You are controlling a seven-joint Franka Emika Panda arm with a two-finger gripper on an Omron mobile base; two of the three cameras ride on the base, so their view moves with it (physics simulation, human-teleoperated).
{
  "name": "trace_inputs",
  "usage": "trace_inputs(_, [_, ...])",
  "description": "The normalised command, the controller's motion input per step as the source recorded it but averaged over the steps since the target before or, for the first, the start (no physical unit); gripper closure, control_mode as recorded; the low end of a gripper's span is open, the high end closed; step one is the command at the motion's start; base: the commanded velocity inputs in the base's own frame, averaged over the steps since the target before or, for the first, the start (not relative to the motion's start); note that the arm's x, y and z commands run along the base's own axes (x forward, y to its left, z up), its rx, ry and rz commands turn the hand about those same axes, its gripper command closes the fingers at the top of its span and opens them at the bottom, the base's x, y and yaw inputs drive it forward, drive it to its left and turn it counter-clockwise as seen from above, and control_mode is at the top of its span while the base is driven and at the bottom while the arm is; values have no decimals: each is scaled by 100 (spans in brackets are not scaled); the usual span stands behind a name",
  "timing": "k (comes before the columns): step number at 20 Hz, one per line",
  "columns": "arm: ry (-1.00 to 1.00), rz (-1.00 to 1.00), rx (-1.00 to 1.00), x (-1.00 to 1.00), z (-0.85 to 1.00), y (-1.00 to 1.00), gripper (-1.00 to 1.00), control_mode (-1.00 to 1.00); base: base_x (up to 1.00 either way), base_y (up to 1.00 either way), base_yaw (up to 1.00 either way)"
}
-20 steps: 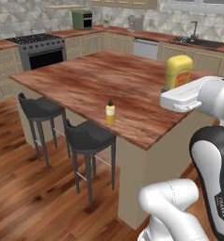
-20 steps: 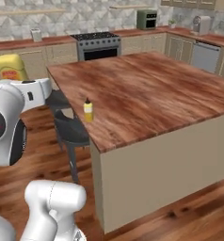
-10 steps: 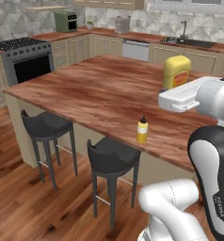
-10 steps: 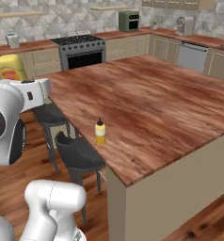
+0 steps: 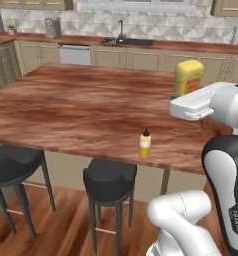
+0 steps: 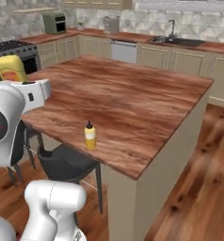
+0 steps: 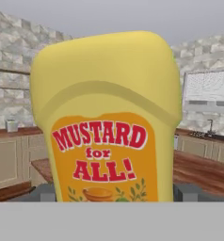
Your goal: The dining table condiment station is running low on mustard. Refill the condiment station by opening the cabinet and taking the mustard from the cabinet and placing it on the dining table.
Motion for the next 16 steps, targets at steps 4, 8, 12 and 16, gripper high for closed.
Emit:
trace_inputs(4, [0,0,0,0,0,0,100,100,0,100,-62])
trace_inputs(8, [0,0,0,0,0,0,100,100,0,100,-63])
trace_inputs(12, [0,0,0,0,0,0,100,100,0,100,-63])
trace_inputs(16, [0,0,0,0,0,0,100,100,0,100,-60])
